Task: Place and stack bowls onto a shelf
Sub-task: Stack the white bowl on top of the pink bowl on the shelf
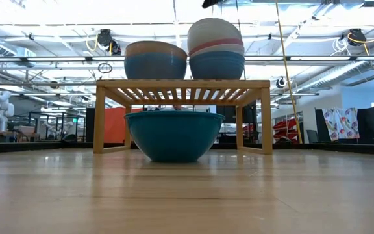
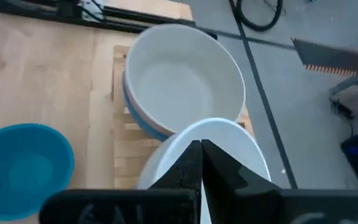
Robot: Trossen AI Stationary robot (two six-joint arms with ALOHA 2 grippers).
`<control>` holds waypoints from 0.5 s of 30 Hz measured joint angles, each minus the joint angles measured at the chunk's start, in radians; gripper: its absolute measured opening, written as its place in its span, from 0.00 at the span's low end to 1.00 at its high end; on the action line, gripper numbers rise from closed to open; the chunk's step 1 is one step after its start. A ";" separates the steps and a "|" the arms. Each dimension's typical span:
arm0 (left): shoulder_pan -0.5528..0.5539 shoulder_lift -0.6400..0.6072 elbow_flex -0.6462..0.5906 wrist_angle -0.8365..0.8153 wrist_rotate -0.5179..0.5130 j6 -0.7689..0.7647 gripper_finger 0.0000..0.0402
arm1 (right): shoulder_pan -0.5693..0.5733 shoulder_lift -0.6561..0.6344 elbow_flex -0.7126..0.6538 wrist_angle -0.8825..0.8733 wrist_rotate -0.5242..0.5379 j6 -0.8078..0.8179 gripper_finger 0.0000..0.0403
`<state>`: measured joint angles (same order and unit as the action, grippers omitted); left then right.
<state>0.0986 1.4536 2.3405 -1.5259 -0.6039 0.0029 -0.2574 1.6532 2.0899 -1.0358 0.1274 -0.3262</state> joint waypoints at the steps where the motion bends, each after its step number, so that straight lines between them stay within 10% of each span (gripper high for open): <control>1: 0.000 0.000 0.000 -0.009 0.000 0.000 0.08 | -0.005 0.003 -0.006 0.002 0.000 0.014 0.00; 15: 0.000 0.000 0.000 -0.046 0.000 0.000 0.08 | -0.032 -0.073 -0.352 0.304 -0.131 0.030 0.00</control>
<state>0.0986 1.4536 2.3405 -1.5719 -0.6037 0.0025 -0.2892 1.5801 1.7375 -0.7322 -0.0041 -0.2962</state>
